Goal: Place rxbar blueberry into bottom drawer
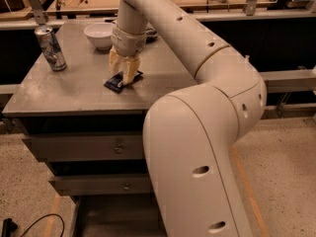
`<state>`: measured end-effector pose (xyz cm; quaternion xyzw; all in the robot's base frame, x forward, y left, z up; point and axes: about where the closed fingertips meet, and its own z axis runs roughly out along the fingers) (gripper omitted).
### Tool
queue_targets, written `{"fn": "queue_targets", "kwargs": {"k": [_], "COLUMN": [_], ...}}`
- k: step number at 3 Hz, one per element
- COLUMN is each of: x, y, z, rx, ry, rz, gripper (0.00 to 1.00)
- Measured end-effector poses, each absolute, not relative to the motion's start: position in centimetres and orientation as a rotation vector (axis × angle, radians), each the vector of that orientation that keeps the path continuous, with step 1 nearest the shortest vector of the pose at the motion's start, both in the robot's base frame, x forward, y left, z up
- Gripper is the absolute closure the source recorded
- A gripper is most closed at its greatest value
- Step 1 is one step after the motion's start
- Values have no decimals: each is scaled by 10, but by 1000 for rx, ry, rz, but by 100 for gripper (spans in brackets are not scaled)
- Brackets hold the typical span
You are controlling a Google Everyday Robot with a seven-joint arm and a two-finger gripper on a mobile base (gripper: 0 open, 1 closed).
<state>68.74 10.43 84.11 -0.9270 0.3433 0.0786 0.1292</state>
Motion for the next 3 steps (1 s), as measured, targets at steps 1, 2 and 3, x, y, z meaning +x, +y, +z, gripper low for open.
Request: {"fn": "queue_targets", "kwargs": {"k": [1, 2, 3], "x": [665, 616, 598], "y": [89, 70, 64], "z": [874, 915, 904], "rx": [-2562, -2470, -2502], "ry": [1050, 1042, 1052], "rz": [236, 214, 231], "gripper": [100, 100, 100]}}
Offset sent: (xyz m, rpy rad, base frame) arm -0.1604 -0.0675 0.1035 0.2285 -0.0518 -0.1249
